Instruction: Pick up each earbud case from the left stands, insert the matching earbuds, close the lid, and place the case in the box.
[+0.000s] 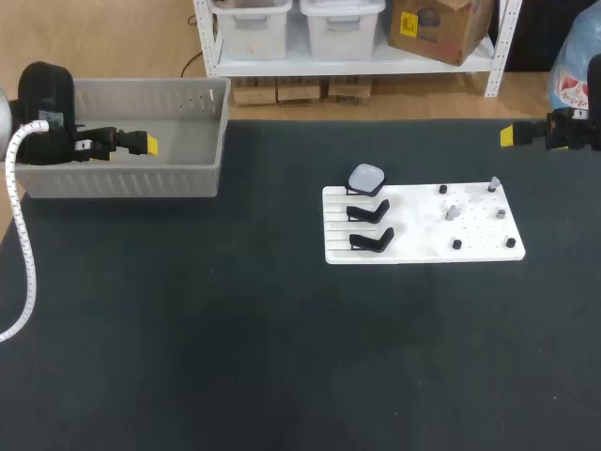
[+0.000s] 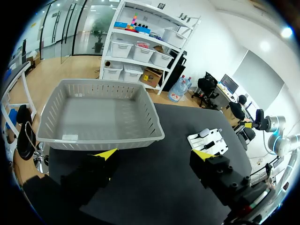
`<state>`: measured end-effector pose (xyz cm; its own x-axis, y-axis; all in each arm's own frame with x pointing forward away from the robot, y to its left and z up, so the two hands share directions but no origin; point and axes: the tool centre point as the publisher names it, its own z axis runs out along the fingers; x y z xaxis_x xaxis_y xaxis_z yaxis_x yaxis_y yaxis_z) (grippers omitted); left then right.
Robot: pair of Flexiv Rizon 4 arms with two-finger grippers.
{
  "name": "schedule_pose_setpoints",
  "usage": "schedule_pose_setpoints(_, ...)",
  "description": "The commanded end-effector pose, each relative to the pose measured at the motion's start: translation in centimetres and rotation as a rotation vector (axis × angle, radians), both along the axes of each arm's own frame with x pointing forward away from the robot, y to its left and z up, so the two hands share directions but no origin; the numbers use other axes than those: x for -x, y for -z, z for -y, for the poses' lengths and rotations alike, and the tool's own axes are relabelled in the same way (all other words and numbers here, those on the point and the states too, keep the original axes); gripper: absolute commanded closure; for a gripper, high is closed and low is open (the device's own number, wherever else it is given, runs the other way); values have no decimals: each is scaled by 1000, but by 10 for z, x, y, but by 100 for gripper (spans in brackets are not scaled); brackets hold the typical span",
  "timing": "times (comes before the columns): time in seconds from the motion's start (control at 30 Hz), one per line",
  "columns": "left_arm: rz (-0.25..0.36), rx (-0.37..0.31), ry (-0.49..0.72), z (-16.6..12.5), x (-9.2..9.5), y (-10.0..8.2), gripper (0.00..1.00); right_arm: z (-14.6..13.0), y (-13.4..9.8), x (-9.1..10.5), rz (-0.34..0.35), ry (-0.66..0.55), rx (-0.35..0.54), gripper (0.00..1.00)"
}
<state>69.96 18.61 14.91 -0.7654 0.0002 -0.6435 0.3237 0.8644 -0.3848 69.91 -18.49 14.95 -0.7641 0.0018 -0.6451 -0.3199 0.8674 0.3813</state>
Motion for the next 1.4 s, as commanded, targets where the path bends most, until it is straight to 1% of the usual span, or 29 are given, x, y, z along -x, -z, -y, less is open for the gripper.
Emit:
schedule_pose_setpoints(0.03,-5,-6,-3,1,0,-1,0,0,0,0,0,0,1,0)
schedule_pose_setpoints(0.4,-5,-6,-3,1,0,-1,0,0,0,0,0,0,1,0)
schedule_pose_setpoints(0.53,23,6,59,5,-3,-2,0,0,0,0,0,0,1,0)
schedule_pose_setpoints(0.63,56,38,129,9,-5,-2,0,0,0,0,0,0,1,0)
schedule_pose_setpoints(0.67,91,65,185,10,-5,-3,0,0,0,0,0,0,1,0)
schedule_pose_setpoints(0.73,138,118,305,13,-4,-5,0,0,0,0,0,0,1,0)
schedule_pose_setpoints(0.77,169,125,351,15,-3,-7,0,0,0,0,0,0,1,0)
schedule_pose_setpoints(0.9,232,107,468,23,-7,-13,0,0,0,0,0,0,1,0)
schedule_pose_setpoints(1.0,265,82,540,32,-10,-16,0,0,0,0,0,0,1,0)
schedule_pose_setpoints(1.07,293,87,601,37,-11,-16,0,0,0,0,0,0,1,0)
schedule_pose_setpoints(1.2,302,90,693,49,-15,-13,0,0,0,0,0,0,1,0)
schedule_pose_setpoints(1.27,305,80,720,56,-18,-10,0,0,0,0,0,0,1,0)
schedule_pose_setpoints(1.3,317,91,753,59,-19,-9,0,0,0,0,0,0,1,0)
schedule_pose_setpoints(1.4,327,86,810,71,-23,-4,0,0,0,0,0,0,1,0)
